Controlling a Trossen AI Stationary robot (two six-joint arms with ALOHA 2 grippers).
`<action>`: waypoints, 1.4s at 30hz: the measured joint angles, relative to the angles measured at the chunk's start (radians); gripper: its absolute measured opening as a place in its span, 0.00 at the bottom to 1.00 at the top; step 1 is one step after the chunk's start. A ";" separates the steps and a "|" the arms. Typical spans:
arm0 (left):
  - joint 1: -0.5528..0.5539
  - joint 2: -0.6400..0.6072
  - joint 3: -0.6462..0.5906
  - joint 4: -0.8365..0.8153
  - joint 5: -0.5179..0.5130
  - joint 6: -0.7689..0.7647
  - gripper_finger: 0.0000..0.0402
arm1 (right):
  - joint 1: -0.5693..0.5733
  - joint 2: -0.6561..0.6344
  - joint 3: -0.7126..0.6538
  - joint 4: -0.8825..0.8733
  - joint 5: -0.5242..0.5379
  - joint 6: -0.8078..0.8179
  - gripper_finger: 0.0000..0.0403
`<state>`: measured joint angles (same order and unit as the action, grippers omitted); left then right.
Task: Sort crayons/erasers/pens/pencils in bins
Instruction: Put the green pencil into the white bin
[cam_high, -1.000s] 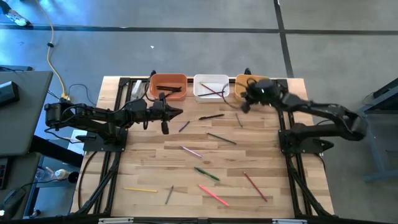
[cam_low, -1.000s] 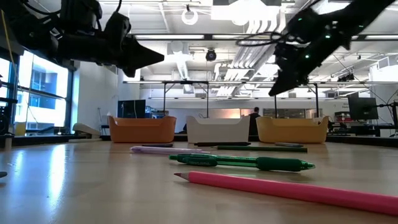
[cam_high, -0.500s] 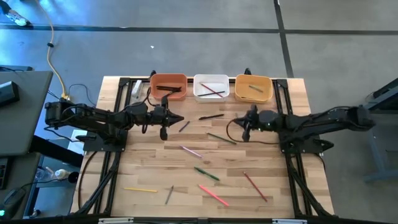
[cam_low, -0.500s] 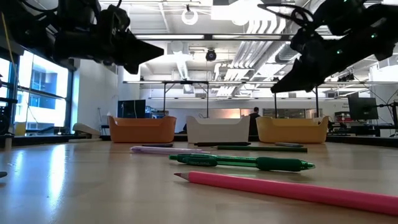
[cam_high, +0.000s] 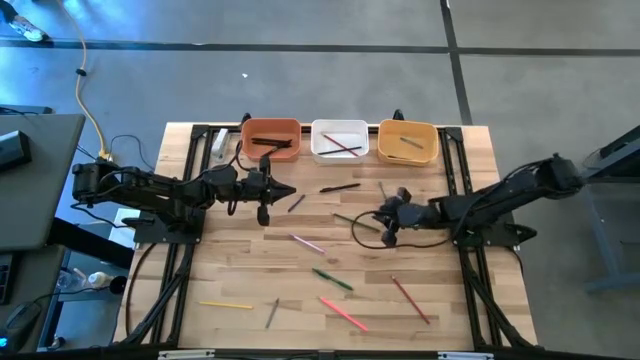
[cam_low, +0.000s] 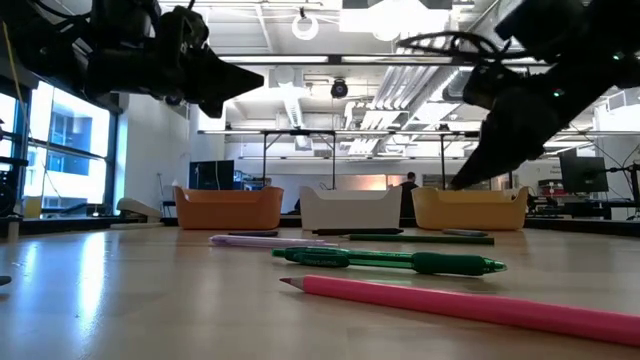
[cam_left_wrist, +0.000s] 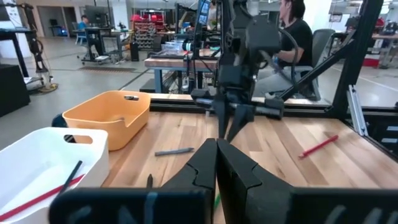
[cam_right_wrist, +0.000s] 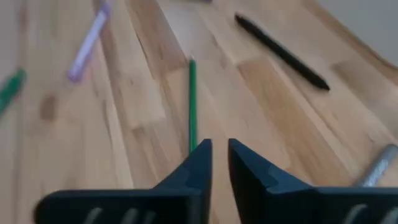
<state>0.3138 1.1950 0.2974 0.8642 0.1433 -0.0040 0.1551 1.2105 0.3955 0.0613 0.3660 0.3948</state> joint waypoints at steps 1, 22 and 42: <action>-0.002 0.000 0.000 0.000 -0.001 -0.001 0.00 | 0.000 0.024 0.029 -0.044 -0.001 0.006 0.16; -0.007 0.000 0.000 -0.004 -0.001 0.006 0.00 | -0.026 0.409 0.343 -0.424 -0.146 -0.010 0.30; -0.007 0.000 0.000 -0.005 0.000 -0.003 0.00 | 0.007 0.390 0.331 -0.360 -0.138 -0.072 0.05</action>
<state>0.3065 1.1950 0.2974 0.8593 0.1432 -0.0074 0.1616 1.6006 0.7262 -0.2992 0.2284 0.3229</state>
